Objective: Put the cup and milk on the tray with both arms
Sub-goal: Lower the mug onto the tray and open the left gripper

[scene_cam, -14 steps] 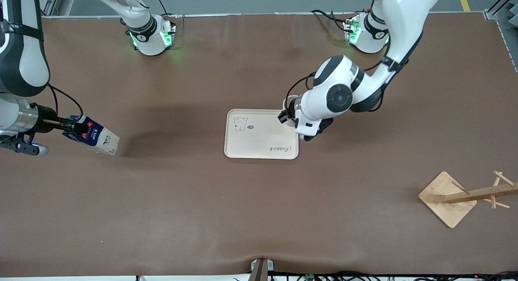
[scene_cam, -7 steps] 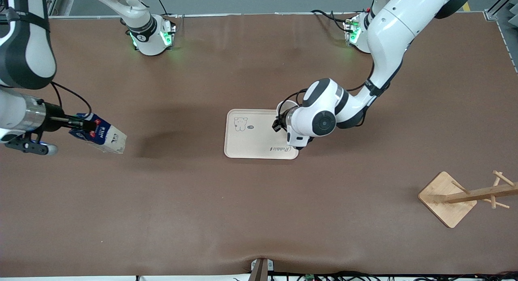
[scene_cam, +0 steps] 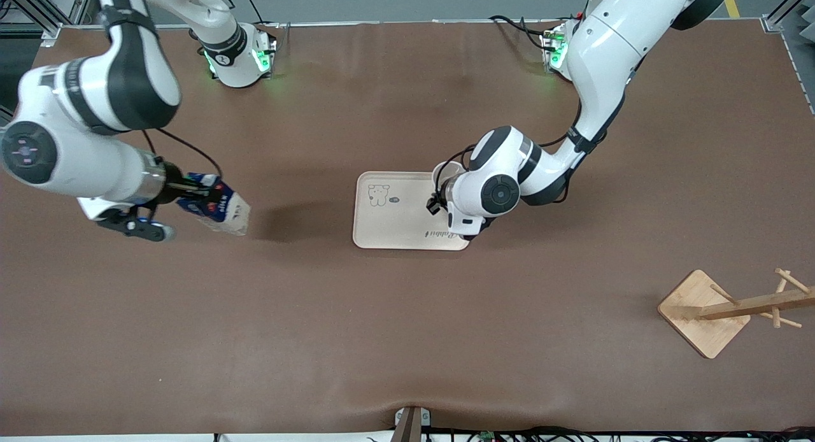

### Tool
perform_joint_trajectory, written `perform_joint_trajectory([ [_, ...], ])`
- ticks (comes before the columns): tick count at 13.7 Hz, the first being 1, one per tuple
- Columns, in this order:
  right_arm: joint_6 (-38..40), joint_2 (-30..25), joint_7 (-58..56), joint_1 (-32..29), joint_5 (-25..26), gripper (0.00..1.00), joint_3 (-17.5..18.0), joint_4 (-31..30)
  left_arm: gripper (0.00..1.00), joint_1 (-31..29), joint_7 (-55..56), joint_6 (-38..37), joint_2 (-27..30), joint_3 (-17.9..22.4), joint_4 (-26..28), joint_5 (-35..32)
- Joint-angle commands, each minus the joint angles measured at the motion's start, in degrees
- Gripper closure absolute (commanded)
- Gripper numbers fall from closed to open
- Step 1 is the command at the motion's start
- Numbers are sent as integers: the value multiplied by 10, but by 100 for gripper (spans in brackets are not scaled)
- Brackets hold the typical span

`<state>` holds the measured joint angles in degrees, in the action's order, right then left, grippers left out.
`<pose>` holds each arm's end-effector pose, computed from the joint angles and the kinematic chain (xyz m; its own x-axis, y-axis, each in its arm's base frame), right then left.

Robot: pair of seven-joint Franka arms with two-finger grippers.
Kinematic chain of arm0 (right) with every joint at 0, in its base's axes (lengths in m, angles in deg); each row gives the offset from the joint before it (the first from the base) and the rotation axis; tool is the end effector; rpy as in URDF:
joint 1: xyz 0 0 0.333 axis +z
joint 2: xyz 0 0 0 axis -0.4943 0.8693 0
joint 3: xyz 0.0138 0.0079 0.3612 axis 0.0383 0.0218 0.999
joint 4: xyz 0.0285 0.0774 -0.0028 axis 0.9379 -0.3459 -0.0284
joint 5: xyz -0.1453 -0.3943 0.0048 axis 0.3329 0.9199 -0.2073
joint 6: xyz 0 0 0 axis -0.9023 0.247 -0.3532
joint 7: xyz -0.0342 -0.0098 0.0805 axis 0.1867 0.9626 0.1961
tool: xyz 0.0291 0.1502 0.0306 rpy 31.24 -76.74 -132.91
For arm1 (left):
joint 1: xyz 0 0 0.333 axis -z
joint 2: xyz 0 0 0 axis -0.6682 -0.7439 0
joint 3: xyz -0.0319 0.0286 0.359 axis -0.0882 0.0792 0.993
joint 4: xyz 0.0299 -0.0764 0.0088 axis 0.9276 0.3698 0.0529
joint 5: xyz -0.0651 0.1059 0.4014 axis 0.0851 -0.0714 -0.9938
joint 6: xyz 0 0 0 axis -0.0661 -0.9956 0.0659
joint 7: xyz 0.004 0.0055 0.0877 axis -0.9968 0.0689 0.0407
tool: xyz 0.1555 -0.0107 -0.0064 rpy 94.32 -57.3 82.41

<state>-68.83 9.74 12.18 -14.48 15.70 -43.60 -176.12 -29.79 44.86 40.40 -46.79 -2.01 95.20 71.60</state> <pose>0.6032 0.1463 0.4446 0.9237 -0.2679 -0.2739 -0.2735 -0.9617 0.0183 0.5490 -0.4445 0.2026 0.6683 0.6130 -0.4215 0.6547 -0.7537 -0.0580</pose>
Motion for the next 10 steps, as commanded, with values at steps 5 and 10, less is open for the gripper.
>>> perform_joint_trajectory([
  [5, -56, 59, 53, 149, -68, 70, -6, 19, 0, -5, 14, -103, 24, 3, -127, -75],
  [10, -119, 111, 153, 235, -73, 67, -5, 49, 0, -26, 5, -185, 67, 3, -168, -171],
])
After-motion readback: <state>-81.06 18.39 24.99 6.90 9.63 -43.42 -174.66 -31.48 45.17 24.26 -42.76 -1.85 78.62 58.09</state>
